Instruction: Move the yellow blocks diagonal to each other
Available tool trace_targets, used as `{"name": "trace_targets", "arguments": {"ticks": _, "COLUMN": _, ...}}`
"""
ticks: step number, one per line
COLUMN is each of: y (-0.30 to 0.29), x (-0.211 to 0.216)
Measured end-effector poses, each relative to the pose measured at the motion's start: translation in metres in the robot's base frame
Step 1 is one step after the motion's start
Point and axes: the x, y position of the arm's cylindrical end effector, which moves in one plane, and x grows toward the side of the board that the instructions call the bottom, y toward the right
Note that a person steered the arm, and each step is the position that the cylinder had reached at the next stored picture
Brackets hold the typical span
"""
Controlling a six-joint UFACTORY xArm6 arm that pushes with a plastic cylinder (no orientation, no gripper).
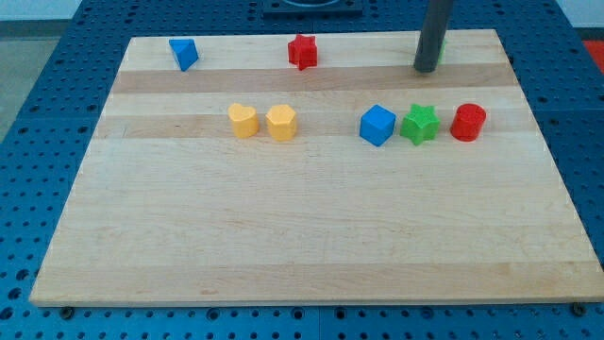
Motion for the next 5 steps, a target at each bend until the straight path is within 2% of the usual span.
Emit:
{"name": "trace_targets", "arguments": {"ticks": 2, "y": -0.039, "x": 0.028}}
{"name": "trace_targets", "arguments": {"ticks": 5, "y": -0.167, "x": 0.041}}
